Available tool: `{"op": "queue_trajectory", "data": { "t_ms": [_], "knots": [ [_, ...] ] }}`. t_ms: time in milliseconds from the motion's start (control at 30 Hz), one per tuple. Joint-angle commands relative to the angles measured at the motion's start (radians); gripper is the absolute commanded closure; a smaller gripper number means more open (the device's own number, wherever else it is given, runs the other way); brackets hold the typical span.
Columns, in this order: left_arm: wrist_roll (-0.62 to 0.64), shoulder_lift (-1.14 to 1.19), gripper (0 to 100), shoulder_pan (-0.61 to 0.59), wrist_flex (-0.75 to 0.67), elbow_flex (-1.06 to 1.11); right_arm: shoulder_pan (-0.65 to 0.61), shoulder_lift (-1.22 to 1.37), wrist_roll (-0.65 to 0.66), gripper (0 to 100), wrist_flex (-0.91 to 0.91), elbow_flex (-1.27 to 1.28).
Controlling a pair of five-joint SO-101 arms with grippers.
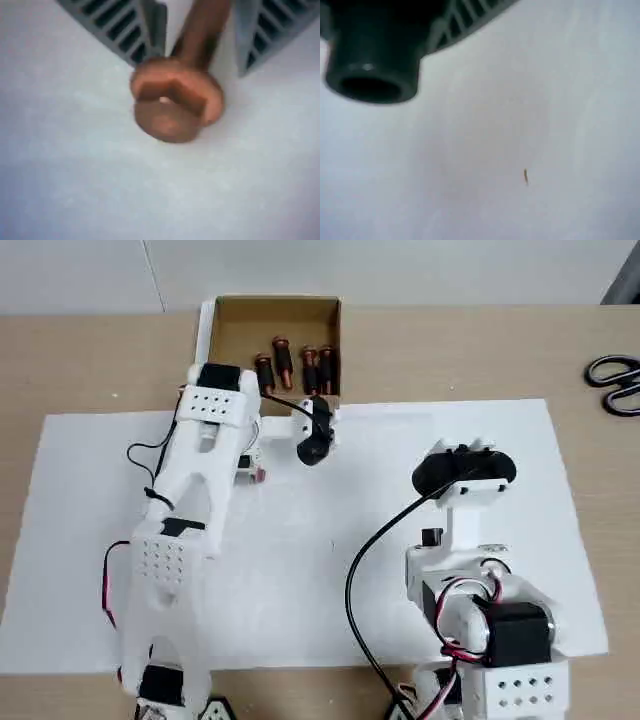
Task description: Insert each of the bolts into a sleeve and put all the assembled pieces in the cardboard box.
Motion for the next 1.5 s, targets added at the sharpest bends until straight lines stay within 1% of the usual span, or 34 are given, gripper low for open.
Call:
{"op": "queue_trajectory", "data": {
  "t_ms": [0,67,200,267,600,900,1333,1467],
  "knots": [
    [-0.222,-0.011,92,-0.006,0.023,-0.021,0.012,-0.008,-0.003,99.6,-0.024,-0.003],
    [-0.222,-0.011,92,-0.003,0.023,-0.013,0.012,-0.008,-0.003,99.6,-0.024,-0.003],
    [-0.221,-0.012,97,0.003,0.023,-0.013,0.012,-0.008,-0.003,99.6,-0.024,-0.003],
    [-0.221,-0.017,98,0.008,0.023,-0.012,0.012,-0.008,-0.003,99.6,-0.024,-0.003],
    [-0.187,-0.011,98,0.060,0.023,-0.008,0.012,-0.008,-0.003,99.6,-0.024,-0.003],
    [-0.175,-0.021,100,0.051,0.023,-0.042,0.008,-0.008,-0.003,99.6,-0.024,-0.003],
    [0.153,-0.021,100,0.041,0.025,-0.506,0.004,-0.010,-0.002,99.6,0.004,-0.057],
    [0.302,-0.021,100,0.048,0.025,-0.621,0.002,-0.010,-0.002,99.6,0.004,-0.057]
  ]
}}
